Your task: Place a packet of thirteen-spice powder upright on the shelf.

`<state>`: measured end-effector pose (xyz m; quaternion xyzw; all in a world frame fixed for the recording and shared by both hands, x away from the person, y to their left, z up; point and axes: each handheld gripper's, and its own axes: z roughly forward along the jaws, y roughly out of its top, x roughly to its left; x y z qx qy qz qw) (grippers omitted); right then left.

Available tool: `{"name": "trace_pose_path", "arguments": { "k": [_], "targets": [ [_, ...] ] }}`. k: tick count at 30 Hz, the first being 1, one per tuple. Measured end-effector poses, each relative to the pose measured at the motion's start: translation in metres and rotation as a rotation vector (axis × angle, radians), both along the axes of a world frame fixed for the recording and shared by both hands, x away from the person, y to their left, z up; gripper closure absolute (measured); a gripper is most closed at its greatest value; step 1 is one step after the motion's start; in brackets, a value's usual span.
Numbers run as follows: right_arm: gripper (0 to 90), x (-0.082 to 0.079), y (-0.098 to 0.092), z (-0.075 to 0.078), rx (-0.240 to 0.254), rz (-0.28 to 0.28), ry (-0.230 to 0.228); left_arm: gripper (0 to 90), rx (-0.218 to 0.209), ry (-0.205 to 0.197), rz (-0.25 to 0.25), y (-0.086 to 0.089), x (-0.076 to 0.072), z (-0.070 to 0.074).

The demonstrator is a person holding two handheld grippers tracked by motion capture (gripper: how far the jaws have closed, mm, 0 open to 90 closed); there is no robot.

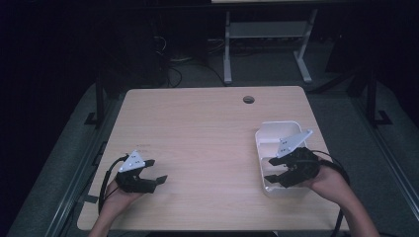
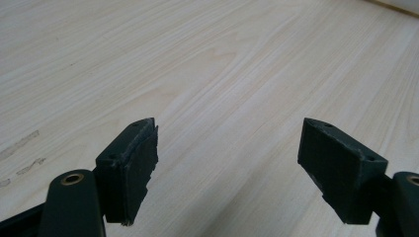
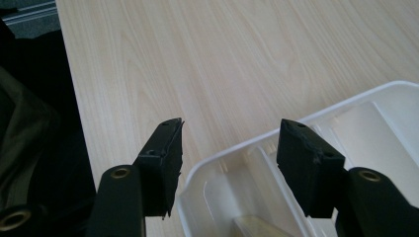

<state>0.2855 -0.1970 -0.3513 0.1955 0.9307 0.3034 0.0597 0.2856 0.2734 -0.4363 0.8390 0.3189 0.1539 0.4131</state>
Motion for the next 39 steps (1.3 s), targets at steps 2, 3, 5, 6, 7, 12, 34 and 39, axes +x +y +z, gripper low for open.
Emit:
{"name": "trace_pose_path", "arguments": {
  "k": [2, 3, 5, 6, 7, 12, 34, 39],
  "targets": [
    [41.7, -0.001, 0.004, 0.000, 0.000, 0.005, 0.006, 22.8, -0.001, 0.001, -0.001, 0.000, 0.000, 0.000],
    [41.5, -0.001, 0.006, 0.001, -0.002, 0.007, 0.007, 22.8, -0.001, 0.001, -0.002, 0.000, 0.000, 0.000],
    [41.1, -0.003, 0.010, 0.001, -0.004, 0.017, 0.007, 22.8, 0.000, 0.003, -0.003, -0.001, 0.000, 0.000],
    [40.9, -0.005, 0.012, 0.002, -0.003, 0.020, 0.006, 22.8, 0.000, 0.003, -0.003, -0.001, 0.000, 0.000],
    [40.7, -0.006, 0.014, 0.002, -0.003, 0.024, 0.005, 22.8, -0.001, 0.002, -0.003, -0.001, 0.000, 0.000],
    [40.0, -0.012, 0.028, 0.001, 0.001, 0.055, 0.003, 22.7, -0.001, 0.003, -0.004, -0.001, 0.000, 0.000],
    [35.9, -0.025, 0.101, -0.024, 0.024, 0.166, 0.036, 22.6, -0.003, 0.000, -0.006, 0.001, -0.001, 0.000],
    [35.2, -0.028, 0.115, -0.031, 0.031, 0.199, 0.046, 22.6, -0.005, 0.000, -0.007, 0.002, -0.001, 0.001]
  ]
}}
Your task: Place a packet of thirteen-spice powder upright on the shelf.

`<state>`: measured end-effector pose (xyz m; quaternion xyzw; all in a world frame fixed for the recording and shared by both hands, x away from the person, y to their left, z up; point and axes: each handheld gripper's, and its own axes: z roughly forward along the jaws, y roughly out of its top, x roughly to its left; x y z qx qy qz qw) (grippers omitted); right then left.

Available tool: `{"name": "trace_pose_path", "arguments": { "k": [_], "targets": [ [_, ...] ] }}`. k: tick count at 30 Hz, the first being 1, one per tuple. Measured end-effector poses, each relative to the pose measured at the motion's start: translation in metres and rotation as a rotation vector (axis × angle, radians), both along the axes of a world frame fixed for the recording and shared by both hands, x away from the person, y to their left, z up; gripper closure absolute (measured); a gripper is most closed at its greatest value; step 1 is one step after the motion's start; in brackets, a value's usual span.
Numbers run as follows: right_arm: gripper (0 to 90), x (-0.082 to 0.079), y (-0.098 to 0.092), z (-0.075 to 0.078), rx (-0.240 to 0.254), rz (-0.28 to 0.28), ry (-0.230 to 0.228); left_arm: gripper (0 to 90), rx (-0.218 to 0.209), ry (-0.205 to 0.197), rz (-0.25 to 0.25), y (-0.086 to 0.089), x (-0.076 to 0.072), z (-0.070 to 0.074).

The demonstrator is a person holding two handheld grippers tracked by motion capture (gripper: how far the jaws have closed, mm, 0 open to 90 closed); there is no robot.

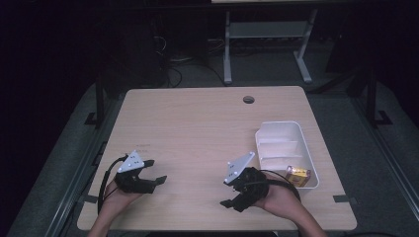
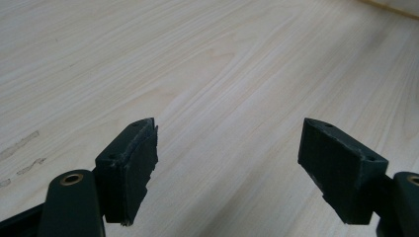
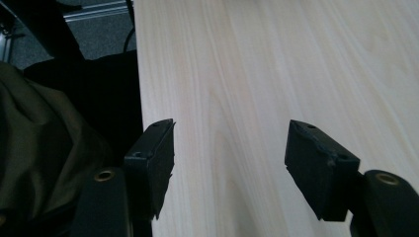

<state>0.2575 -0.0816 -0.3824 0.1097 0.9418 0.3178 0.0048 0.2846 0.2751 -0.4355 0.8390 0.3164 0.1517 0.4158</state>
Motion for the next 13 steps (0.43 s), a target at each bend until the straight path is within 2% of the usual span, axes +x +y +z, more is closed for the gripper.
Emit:
{"name": "trace_pose_path", "arguments": {
  "k": [6, 13],
  "targets": [
    [34.8, -0.003, 0.014, -0.011, 0.000, 0.034, 0.025, 22.6, -0.002, -0.001, -0.001, 0.000, 0.000, 0.000],
    [33.2, -0.004, 0.018, -0.015, 0.004, 0.047, 0.034, 22.4, 0.000, -0.002, -0.004, 0.000, 0.000, 0.000]
  ]
}}
